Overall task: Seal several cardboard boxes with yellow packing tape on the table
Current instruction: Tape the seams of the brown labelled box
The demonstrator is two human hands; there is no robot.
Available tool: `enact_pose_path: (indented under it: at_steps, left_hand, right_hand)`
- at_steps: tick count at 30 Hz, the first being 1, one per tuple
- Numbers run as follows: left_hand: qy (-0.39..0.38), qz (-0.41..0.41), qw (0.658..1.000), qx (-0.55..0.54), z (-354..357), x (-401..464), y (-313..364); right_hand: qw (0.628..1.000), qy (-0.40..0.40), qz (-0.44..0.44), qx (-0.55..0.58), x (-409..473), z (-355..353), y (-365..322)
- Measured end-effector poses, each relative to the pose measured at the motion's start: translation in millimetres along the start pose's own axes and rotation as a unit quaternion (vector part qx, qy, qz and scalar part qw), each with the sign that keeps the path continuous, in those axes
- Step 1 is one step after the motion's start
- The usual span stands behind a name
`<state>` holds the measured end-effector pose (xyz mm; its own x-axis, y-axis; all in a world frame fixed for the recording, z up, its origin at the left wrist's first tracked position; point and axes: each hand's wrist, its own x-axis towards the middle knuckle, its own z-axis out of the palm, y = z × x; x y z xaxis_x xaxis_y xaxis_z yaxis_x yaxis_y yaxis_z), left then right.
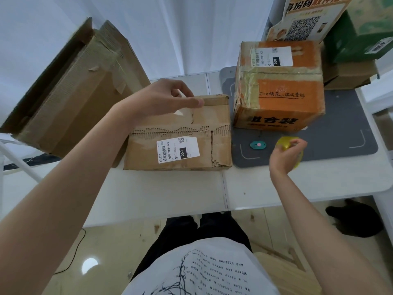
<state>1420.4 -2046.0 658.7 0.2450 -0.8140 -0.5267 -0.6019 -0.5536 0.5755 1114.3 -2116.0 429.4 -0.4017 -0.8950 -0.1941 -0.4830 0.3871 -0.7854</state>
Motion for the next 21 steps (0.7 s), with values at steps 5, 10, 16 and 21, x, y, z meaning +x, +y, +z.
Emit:
enact_pose_path:
  at_steps: [5,10,16,21]
  left_hand:
    - [-0.041,0.035,0.997,-0.06,-5.7,-8.6,5.8]
    - [-0.081,0.05,0.981,-0.17,-10.3,-13.3,11.3]
    - [-0.191,0.054,0.899,-0.391,-3.7,-12.0,10.3]
    - [-0.204,0.051,0.851,-0.482,4.4,-8.0,9.9]
  right_hand:
    - [0.995,-0.031,0.093,-0.011,27.3,16.4,-6.8]
    - [0.99,-0.033,0.133,0.004,28.5,24.3,-12.2]
    - [0.913,-0.284,-0.053,0.288,-48.1,5.3,-101.7]
    - [0.697,-0.573,-0.067,0.426,-107.2,-8.4,-155.9]
